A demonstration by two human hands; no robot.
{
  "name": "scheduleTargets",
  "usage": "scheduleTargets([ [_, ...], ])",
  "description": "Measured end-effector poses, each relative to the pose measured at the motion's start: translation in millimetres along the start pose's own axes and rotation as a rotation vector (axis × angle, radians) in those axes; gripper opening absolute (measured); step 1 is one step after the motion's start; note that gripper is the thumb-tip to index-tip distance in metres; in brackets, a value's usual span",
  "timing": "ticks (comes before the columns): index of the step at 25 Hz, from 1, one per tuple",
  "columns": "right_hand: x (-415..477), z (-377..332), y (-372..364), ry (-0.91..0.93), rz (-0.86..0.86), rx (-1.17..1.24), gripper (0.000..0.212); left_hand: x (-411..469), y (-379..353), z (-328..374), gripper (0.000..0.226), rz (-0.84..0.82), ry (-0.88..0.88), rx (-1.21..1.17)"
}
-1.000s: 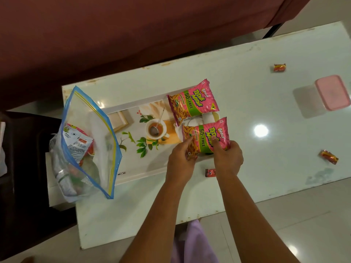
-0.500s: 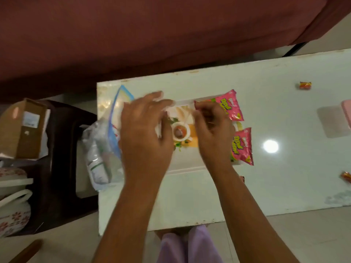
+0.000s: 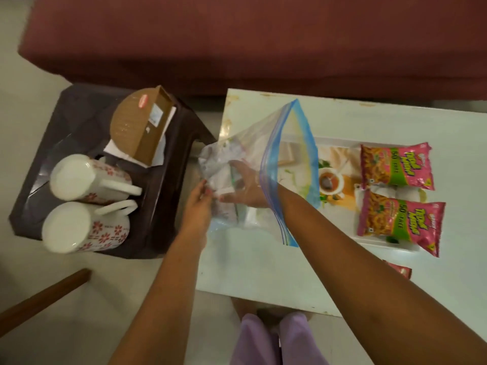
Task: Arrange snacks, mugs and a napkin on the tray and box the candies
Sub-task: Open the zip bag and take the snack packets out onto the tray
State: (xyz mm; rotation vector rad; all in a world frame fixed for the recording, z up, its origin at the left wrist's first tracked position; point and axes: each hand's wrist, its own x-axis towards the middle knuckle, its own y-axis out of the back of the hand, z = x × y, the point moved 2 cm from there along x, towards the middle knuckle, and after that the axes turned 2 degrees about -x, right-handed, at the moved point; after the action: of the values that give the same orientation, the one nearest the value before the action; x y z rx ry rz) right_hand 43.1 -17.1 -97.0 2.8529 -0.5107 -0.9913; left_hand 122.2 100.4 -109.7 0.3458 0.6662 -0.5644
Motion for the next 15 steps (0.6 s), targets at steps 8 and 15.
scheduleTargets([
  [8,3.6,3.1,-11.5,0.062,0.290,-0.112,0.060,-13.5,-5.2,-8.3,0.039,0.011,-0.024,0.007],
  [15,-86.3,-30.0,79.5,0.086,0.686,0.092,0.035,-21.7,-27.7,10.2,0.048,0.021,0.015,0.148],
])
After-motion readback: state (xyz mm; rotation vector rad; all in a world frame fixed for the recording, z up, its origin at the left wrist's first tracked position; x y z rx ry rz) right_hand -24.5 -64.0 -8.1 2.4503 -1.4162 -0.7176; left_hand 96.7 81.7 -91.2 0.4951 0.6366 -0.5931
